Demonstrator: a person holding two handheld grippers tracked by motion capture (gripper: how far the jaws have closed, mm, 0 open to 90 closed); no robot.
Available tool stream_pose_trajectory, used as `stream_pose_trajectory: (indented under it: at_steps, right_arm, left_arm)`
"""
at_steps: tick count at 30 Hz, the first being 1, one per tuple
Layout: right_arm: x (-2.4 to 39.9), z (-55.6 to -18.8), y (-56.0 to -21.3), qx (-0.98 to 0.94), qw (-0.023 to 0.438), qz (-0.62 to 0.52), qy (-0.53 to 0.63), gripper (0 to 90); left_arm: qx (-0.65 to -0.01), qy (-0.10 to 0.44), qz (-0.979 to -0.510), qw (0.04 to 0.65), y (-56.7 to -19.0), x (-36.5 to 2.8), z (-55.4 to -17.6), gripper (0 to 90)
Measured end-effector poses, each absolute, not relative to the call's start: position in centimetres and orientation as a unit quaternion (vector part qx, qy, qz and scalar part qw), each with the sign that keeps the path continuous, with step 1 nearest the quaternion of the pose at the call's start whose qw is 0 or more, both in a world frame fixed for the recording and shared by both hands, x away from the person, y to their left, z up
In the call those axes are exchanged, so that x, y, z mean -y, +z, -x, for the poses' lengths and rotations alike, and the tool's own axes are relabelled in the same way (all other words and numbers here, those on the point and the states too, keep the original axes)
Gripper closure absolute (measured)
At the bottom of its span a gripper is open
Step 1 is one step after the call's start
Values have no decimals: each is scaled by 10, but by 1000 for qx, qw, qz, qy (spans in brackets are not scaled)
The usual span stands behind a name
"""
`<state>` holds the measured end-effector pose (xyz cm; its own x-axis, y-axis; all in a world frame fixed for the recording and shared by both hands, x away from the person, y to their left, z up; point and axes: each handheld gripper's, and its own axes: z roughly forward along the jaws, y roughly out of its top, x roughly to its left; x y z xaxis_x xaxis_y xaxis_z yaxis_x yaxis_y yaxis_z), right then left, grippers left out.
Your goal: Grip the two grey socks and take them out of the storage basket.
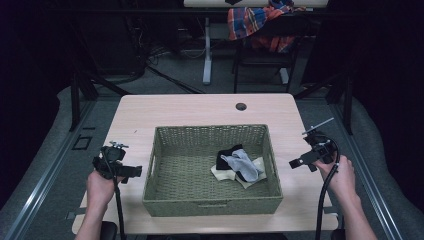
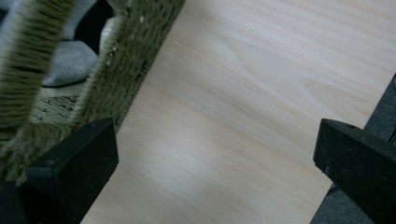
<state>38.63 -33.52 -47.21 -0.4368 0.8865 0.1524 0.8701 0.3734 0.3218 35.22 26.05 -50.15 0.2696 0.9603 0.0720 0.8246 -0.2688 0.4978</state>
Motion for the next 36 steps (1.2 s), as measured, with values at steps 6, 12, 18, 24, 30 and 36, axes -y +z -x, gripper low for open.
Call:
stream_pose_trajectory:
  at_steps: [6,12,18,24,30,36]
  right_arm:
    - [325,-385,-454,-832,42,-521,189,0]
    - [312,-383,-434,-836,57,-509,199,0]
    - [292,-388,-421,-845,39,-486,220,0]
    - [269,-395,-413,-857,39,-463,222,0]
    - [242,-405,-412,-869,32,-444,218,0]
    - [225,-414,-416,-874,25,-434,218,0]
  left_arm:
    - [-577,184,-774,185,-502,-260,-352,1]
    - [-578,184,-773,185,-502,-260,-352,1]
    - [-578,185,-773,184,-502,-259,-352,1]
    - [-579,185,-773,184,-502,-260,-352,1]
    - [-580,185,-772,184,-502,-260,-352,1]
    - [-579,185,-772,184,-502,-260,-352,1]
